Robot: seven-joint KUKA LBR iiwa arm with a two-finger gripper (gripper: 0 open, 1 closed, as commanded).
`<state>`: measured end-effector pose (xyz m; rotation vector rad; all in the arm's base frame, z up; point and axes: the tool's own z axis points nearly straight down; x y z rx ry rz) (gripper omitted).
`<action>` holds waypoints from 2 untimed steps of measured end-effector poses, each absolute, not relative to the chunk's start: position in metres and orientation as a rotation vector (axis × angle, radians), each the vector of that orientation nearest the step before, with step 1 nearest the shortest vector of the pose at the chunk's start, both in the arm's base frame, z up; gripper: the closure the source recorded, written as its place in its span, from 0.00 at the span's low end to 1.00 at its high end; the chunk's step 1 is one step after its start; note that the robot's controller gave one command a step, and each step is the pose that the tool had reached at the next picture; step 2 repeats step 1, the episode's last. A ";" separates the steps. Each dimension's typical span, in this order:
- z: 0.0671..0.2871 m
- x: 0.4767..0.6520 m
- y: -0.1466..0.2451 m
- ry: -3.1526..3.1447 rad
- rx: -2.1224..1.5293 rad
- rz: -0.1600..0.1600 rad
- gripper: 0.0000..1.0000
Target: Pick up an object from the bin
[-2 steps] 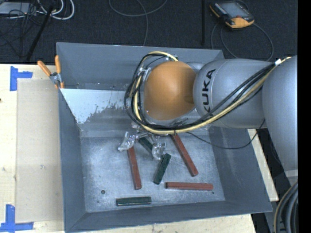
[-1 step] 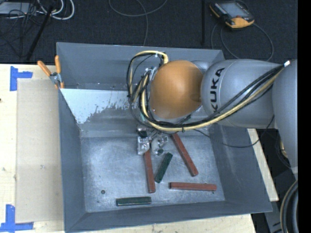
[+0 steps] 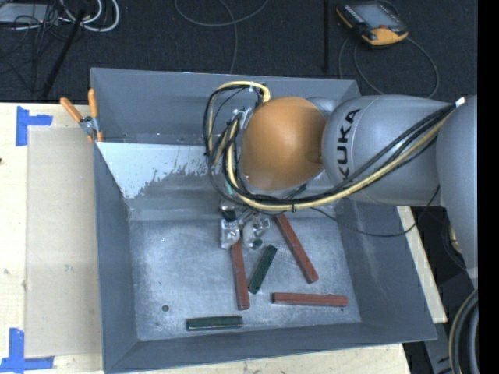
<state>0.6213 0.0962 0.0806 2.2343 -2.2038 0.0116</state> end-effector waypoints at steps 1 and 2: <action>0.218 0.608 0.101 -2.269 2.176 -0.003 1.00; 0.218 0.608 0.101 -2.269 2.176 -0.003 1.00</action>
Offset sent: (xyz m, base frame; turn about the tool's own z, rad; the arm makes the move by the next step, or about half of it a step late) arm 0.0000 0.0000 0.0000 0.0000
